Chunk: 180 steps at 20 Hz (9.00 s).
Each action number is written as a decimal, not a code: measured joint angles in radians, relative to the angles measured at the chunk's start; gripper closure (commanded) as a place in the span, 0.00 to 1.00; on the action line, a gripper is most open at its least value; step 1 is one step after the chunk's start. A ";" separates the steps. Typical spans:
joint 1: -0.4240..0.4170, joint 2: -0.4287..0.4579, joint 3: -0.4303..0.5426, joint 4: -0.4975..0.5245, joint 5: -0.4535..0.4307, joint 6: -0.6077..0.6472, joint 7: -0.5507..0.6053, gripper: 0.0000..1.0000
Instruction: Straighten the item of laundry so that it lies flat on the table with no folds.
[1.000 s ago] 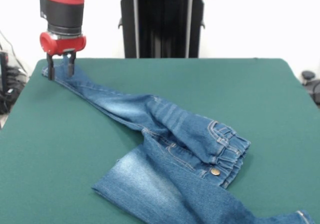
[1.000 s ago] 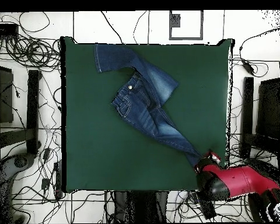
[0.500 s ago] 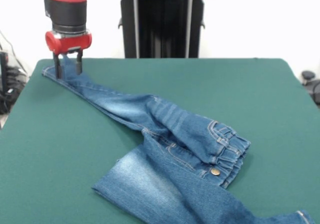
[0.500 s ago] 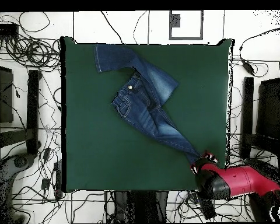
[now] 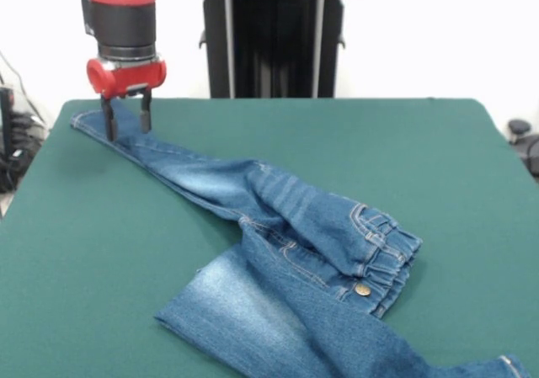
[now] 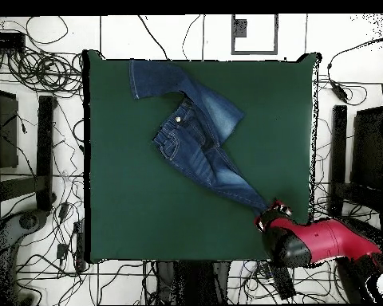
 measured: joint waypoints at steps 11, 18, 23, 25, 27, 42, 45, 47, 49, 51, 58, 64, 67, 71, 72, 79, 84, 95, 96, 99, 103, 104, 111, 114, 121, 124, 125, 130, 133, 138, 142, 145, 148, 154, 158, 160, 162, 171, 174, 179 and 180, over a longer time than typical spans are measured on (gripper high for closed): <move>0.000 0.031 0.006 0.000 0.000 0.001 0.000 0.00; -0.016 0.044 0.013 0.000 0.000 0.044 0.000 0.00; -0.020 0.044 0.014 0.000 0.000 0.071 0.000 0.00; -0.020 0.044 0.015 0.000 0.000 0.076 0.000 0.00; -0.020 0.044 0.014 0.000 0.000 0.081 0.000 0.00; 0.049 0.060 0.010 -0.001 -0.082 0.082 0.000 0.00; 0.059 0.060 0.009 0.000 -0.093 0.082 0.000 0.00; 0.063 0.060 0.007 0.000 -0.099 0.082 0.000 0.00; 0.069 0.060 0.005 0.000 -0.107 0.082 0.000 0.00; 0.072 0.060 0.004 0.000 -0.109 0.082 0.000 0.00; 0.086 0.060 -0.010 0.000 -0.113 0.081 0.000 0.00; 0.092 0.061 -0.026 -0.002 -0.140 0.081 0.000 0.00; 0.092 0.068 -0.030 -0.009 -0.163 0.081 0.000 0.00; 0.092 0.086 -0.037 -0.022 -0.188 0.081 0.000 0.00; 0.091 0.091 -0.038 -0.025 -0.191 0.081 0.000 0.00; 0.091 0.092 -0.039 -0.026 -0.193 0.081 0.000 1.00; 0.091 0.088 -0.039 -0.032 -0.192 0.079 0.000 1.00; 0.092 0.087 -0.040 -0.032 -0.192 0.080 0.000 1.00; 0.092 0.085 -0.040 -0.032 -0.191 0.080 0.000 1.00; 0.092 0.073 -0.040 -0.030 -0.183 0.080 0.000 1.00; 0.092 0.016 -0.040 -0.002 -0.146 0.080 0.000 1.00; 0.093 0.003 -0.040 0.006 -0.137 0.080 0.000 1.00; 0.125 -0.087 -0.053 0.065 -0.091 0.080 0.000 1.00; 0.152 -0.109 -0.065 0.081 -0.091 0.080 0.000 1.00; 0.237 -0.116 -0.118 0.090 -0.101 0.080 0.000 1.00; 0.256 -0.108 -0.137 0.090 -0.117 0.077 0.000 1.00; 0.262 -0.101 -0.148 0.089 -0.131 0.070 0.000 1.00; 0.268 -0.072 -0.177 0.089 -0.173 0.001 0.000 0.00; 0.234 -0.059 -0.174 0.088 -0.171 -0.047 0.000 0.00; 0.167 -0.035 -0.172 0.089 -0.172 -0.100 0.000 0.00; 0.156 -0.021 -0.172 0.089 -0.172 -0.104 0.000 0.00; 0.151 -0.014 -0.168 0.090 -0.162 -0.104 0.000 0.00; 0.143 -0.014 -0.160 0.091 -0.148 -0.104 0.000 0.00; 0.143 -0.015 -0.151 0.091 -0.136 -0.104 0.000 0.00; 0.143 -0.022 -0.151 0.091 -0.129 -0.104 0.000 0.00; 0.139 -0.028 -0.149 0.091 -0.119 -0.104 0.000 0.00; 0.134 -0.035 -0.147 0.091 -0.107 -0.104 0.000 0.00; 0.093 -0.047 -0.143 0.091 -0.060 -0.104 0.000 0.00; 0.085 -0.047 -0.143 0.091 -0.057 -0.104 0.000 0.00; 0.086 -0.034 -0.143 0.091 -0.057 -0.104 0.000 0.00; 0.086 -0.031 -0.143 0.091 -0.057 -0.104 0.000 0.00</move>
